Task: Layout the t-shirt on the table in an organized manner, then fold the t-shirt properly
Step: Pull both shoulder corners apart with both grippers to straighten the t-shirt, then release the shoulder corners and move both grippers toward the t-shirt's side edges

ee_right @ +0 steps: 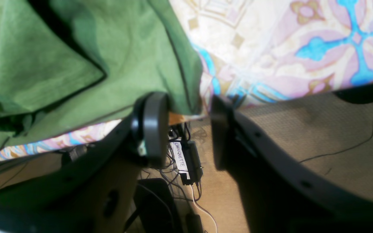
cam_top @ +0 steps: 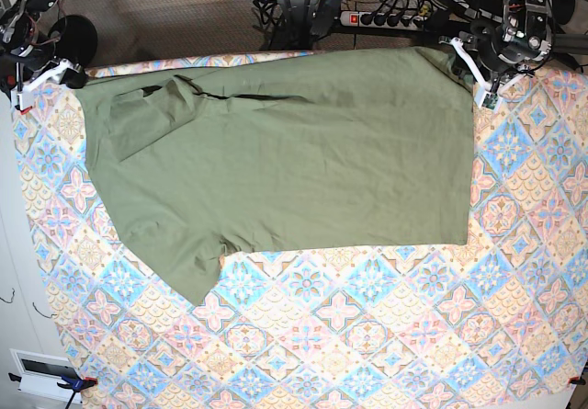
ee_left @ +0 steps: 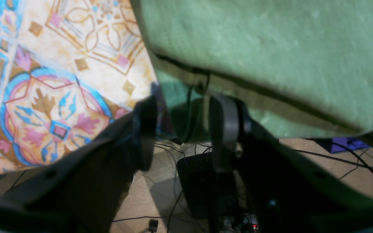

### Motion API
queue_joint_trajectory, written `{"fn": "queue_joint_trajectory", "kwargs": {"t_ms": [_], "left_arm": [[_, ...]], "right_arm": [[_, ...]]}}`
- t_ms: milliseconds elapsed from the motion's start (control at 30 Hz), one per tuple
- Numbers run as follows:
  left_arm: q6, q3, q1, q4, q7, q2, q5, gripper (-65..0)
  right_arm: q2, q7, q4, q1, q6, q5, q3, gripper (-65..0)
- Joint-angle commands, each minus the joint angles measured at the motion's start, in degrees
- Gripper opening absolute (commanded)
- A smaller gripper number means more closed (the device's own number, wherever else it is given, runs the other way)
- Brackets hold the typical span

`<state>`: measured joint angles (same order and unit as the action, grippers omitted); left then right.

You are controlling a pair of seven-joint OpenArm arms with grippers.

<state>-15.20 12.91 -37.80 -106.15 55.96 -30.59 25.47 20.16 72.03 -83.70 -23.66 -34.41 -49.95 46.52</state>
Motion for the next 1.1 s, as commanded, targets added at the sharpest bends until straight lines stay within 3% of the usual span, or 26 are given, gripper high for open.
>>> {"fn": "queue_joint_trajectory", "kwargs": {"t_ms": [0,233,500,667,800,1067], "left_arm": [[0.2,0.7,-0.2,-1.0,-0.4,-0.3,0.2,-37.8],[0.2,3.3,-3.1,-3.3,-0.4,0.0,2.1,-37.8],[0.2,8.7,-5.6,-7.1,-0.5,0.3,2.3,-37.8],[0.2,14.2,-5.1,-7.5,-0.6,1.9,7.8,-37.8],[0.2,17.4,-1.4,-8.0,-0.4,1.9,11.9,-37.8],[0.2,17.0,10.1,-7.6,-0.4,2.0,11.6,-37.8]], "right_arm": [[1.3,-0.7,-1.0,-0.4,-0.3,-0.7,0.6,-43.4],[1.3,-0.7,-1.1,-1.1,-0.3,-0.7,1.8,-33.9],[1.3,-0.7,-1.1,-1.1,-0.3,-0.7,3.8,-33.9],[1.3,-0.7,-1.1,-1.2,-0.3,-0.7,6.6,-33.9],[1.3,-0.7,-1.2,-0.9,-0.3,-0.7,8.2,-33.9],[2.5,-0.8,-5.5,1.1,-0.3,-0.6,7.8,-33.9]]}}
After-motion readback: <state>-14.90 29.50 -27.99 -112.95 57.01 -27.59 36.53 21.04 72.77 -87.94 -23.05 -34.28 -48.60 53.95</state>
